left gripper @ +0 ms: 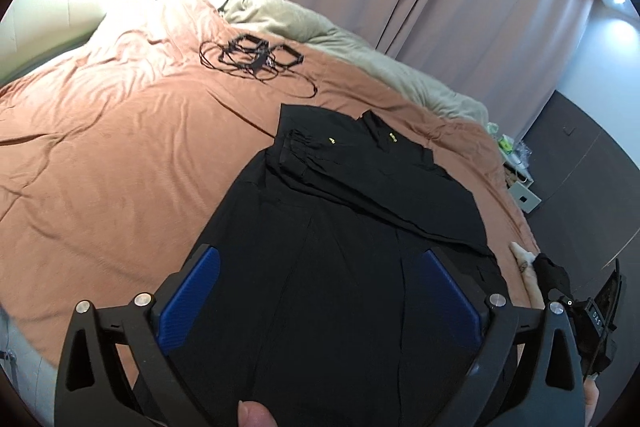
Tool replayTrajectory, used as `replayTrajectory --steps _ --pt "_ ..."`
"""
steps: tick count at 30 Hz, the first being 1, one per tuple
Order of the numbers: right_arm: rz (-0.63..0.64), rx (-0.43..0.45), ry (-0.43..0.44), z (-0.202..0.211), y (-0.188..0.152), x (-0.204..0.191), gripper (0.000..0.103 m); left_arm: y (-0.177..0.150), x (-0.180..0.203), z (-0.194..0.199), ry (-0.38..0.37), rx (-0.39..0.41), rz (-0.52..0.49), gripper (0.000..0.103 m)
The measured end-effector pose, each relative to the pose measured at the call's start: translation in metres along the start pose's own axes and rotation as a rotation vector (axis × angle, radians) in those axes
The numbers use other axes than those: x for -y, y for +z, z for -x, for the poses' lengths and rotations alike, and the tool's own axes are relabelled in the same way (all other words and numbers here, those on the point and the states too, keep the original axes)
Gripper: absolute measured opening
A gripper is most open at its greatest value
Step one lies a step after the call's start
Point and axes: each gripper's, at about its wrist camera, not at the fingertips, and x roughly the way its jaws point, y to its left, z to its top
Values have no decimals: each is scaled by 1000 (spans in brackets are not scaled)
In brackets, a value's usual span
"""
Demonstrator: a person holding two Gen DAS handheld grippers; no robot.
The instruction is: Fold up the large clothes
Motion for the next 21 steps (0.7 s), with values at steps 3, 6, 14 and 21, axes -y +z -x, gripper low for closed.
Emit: replayTrajectory --steps 3,6,14,21 --pt "22 19 1 24 -12 -2 103 -7 -2 18 0 26 -8 103" --pt "38 51 1 51 -26 -1 103 -16 -3 42 29 57 -24 103" --pt "83 139 -19 111 -52 4 103 -37 -5 90 24 74 -83 103" --pt "153 172 -69 147 -70 10 103 -56 -17 121 43 93 -97 103"
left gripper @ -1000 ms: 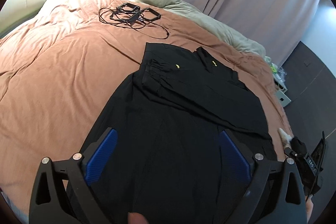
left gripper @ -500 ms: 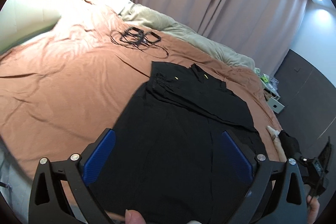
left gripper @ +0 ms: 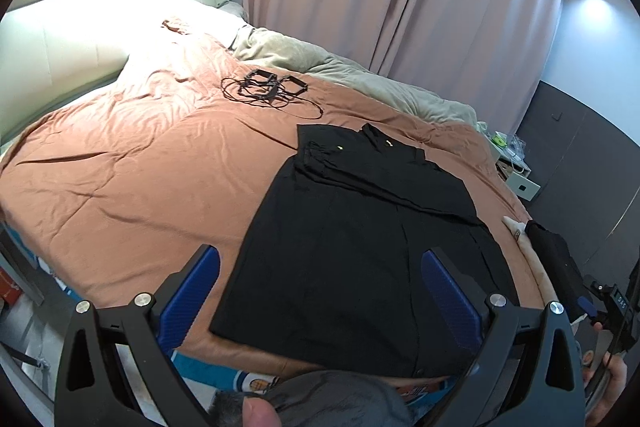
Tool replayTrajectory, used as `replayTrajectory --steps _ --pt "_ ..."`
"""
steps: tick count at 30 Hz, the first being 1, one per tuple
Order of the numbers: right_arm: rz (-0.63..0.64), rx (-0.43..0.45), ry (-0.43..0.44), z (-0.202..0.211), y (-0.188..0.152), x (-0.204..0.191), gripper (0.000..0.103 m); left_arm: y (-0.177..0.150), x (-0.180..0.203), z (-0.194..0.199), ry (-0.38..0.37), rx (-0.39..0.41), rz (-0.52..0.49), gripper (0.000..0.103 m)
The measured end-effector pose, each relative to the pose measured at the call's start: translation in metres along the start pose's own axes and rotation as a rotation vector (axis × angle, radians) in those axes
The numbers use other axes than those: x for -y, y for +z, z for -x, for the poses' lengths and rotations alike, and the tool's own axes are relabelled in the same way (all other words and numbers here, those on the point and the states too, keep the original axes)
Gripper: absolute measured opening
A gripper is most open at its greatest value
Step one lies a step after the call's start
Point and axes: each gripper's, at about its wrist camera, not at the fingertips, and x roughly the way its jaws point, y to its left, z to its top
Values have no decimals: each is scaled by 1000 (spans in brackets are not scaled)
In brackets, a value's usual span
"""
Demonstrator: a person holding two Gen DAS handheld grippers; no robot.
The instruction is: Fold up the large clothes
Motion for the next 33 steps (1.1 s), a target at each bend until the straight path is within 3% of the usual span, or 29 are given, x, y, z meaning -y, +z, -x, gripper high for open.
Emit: replayTrajectory --steps 11,23,26,28,31,33 --pt "58 -20 -81 27 -18 34 103 -29 -32 24 65 -11 18 103" --pt "36 -71 -125 17 -49 85 103 -61 -74 3 64 -57 68 103" --pt "23 -93 -119 7 -54 96 101 -65 -82 -7 50 -70 90 93" --pt "-2 -111 -105 -1 -58 105 93 -66 -88 -18 44 -89 116 79" --pt "-43 -137 -73 -14 -61 118 81 -71 -100 -38 35 -134 162 67" --pt "-60 -147 -62 -23 -61 127 78 -76 -108 -53 36 -166 183 64"
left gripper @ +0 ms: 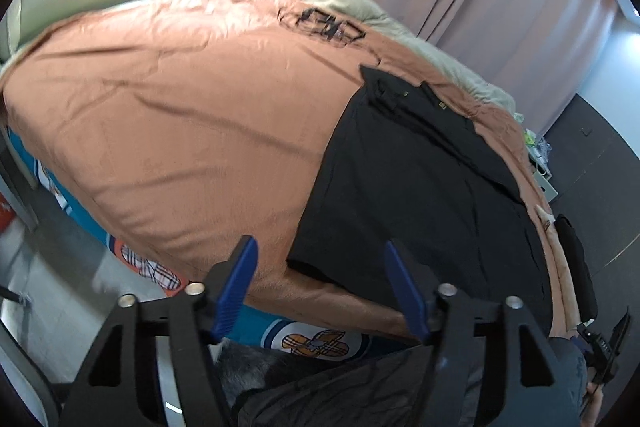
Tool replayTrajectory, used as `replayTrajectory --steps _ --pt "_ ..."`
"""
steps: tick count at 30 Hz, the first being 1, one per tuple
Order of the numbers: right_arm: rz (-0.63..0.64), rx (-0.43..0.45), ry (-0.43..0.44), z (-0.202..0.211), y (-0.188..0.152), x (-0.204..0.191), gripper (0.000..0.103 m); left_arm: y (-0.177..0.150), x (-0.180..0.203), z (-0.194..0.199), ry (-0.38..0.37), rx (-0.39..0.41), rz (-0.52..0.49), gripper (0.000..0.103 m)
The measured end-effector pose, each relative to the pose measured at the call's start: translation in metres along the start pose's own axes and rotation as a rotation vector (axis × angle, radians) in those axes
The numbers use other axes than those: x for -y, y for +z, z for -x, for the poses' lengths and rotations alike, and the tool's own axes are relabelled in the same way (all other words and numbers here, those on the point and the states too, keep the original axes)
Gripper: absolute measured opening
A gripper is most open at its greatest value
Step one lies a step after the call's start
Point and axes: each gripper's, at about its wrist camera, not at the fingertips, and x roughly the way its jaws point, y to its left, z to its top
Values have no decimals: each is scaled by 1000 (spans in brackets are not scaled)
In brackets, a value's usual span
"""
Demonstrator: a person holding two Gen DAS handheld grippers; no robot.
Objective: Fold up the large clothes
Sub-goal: 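Lower both tools to the jacket's end and close them on it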
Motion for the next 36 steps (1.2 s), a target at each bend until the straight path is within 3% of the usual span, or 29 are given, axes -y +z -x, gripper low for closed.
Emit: replayTrajectory --steps 5,9,17,19,23,26,29,36 --pt "-44 -34 30 -22 3 19 77 -5 -16 -39 -8 -78 52 64" --pt "-109 -47 87 -35 4 32 73 -5 -23 -68 -14 -142 86 56" --pt "-159 -84 132 -61 6 43 70 2 -25 -88 -31 -164 101 56" --pt "-190 -112 182 -71 0 43 66 4 -30 -89 -82 -173 149 56" --pt "-267 -110 294 -77 -10 48 66 6 -36 -92 -255 -203 282 56" --pt "-344 -67 475 -71 -15 59 66 7 -28 -88 -323 -195 284 56" --pt "-348 -8 565 -62 -17 61 66 9 -24 -89 -354 -189 296 56" --pt "-321 -106 460 -88 -31 52 66 5 -20 -103 -261 -222 265 56"
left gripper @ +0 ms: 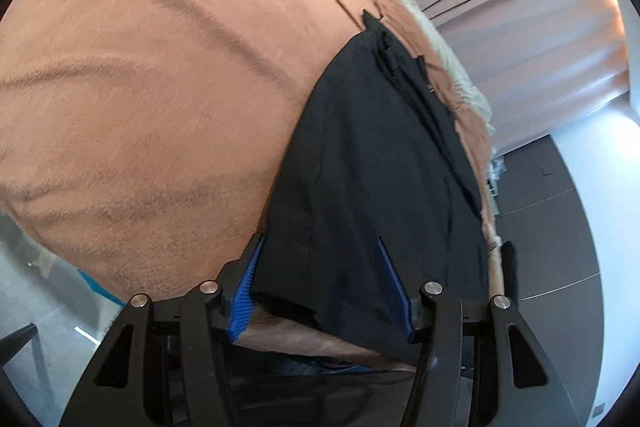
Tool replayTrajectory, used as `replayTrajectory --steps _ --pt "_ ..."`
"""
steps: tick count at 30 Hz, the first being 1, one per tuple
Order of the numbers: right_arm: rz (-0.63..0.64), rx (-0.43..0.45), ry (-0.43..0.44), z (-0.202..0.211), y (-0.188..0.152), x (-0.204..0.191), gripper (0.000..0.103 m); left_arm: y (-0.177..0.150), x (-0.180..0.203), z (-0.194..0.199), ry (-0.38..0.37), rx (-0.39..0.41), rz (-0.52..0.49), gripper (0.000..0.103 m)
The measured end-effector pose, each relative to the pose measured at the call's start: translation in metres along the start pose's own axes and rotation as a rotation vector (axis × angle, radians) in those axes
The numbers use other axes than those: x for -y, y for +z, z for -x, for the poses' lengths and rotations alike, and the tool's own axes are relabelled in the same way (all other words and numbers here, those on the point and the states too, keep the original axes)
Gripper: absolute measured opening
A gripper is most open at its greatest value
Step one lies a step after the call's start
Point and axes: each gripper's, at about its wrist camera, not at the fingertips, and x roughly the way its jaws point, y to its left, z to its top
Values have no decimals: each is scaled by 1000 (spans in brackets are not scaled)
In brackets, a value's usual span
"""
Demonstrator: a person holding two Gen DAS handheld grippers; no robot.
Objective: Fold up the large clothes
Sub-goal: 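Lower both tools to the jacket's end and close them on it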
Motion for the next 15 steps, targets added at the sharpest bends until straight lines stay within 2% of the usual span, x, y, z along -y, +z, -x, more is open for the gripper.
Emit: replayTrajectory --steps 5,8,12,14,15 --pt "13 43 17 -4 5 -8 66 4 -2 -5 -6 14 15 56" --pt "19 85 -12 -6 14 -16 55 10 1 -13 12 25 14 56" --pt "0 88 -42 -15 21 -18 53 11 6 -21 30 15 -6 55" --pt "-11 87 -52 -21 22 -18 53 11 8 -23 55 12 -30 47" --pt "-12 88 -64 -23 22 -18 51 10 7 -23 74 13 -28 33"
